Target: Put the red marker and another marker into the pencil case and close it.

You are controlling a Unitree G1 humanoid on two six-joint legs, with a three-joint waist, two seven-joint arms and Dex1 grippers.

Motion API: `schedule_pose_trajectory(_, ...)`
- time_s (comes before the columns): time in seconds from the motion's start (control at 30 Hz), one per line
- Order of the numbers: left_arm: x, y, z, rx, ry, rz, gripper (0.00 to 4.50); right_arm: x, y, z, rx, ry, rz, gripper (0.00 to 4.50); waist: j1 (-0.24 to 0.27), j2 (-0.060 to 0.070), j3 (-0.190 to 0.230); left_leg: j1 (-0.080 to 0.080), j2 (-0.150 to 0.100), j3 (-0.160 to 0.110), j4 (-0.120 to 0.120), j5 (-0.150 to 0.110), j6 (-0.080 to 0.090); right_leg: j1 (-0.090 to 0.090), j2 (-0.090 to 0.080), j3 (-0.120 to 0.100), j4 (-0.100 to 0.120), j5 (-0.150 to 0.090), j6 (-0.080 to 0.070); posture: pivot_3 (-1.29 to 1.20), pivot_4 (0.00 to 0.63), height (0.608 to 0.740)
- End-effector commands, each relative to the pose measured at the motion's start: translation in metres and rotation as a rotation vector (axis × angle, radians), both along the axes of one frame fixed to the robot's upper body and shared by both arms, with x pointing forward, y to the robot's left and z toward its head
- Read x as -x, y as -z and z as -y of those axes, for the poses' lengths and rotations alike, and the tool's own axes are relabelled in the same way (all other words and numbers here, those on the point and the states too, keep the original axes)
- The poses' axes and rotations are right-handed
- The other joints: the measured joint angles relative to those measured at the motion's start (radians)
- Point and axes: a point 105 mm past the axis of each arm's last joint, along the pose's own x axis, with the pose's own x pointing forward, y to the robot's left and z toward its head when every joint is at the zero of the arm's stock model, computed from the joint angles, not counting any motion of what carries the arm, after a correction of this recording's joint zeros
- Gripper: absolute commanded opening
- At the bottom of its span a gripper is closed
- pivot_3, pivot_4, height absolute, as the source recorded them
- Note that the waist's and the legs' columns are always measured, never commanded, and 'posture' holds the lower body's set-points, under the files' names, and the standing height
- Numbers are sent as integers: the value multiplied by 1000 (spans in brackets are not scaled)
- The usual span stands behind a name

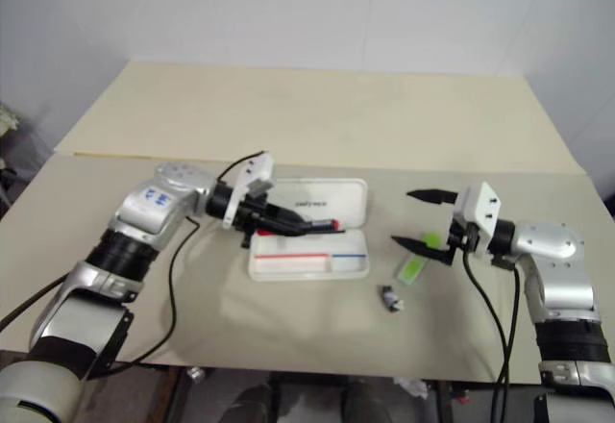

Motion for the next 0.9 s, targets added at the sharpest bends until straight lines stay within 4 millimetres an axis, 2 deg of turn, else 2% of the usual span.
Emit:
schedule_pose_trajectory(0.03,-6,-10,10,2,16,42,584,3,-16,3,-7,12,63,4500,-1,0,0,0,0,0,0,0,0,0,0,0,1,0,0,0,150,740)
schedule_pose_trajectory(0.33,-10,-1,28,-9,17,20,584,4,-12,1,-14,23,61,4500,-1,0,0,0,0,0,2,0,0,0,0,0,3,0,1,0,150,740)
schedule_pose_trajectory(0.4,-9,-1,30,-6,18,16,1303,5,-12,1,-14,25,60,4500,-1,0,0,0,0,0,2,0,0,0,0,0,3,-1,1,0,150,740)
schedule_pose_trajectory(0.5,-9,-1,32,-1,13,23,2141,5,-11,1,-13,27,59,4500,0,0,0,0,0,0,2,0,0,0,0,0,4,-1,1,0,150,740)
schedule_pose_trajectory(0.67,-7,-3,33,11,10,27,3943,4,-10,0,-12,27,60,4500,-2,0,0,1,0,0,2,0,0,0,0,0,5,-1,1,0,150,740)
schedule_pose_trajectory(0.73,-5,-2,33,10,13,29,4474,3,-10,-1,-11,25,60,4500,-1,0,0,1,0,0,2,0,0,0,0,0,5,-1,1,0,150,740)
schedule_pose_trajectory(0.9,-1,-9,36,38,18,58,4474,2,-9,-2,-5,35,53,4500,-1,0,0,1,0,0,2,0,0,0,0,0,5,-1,1,0,150,740)
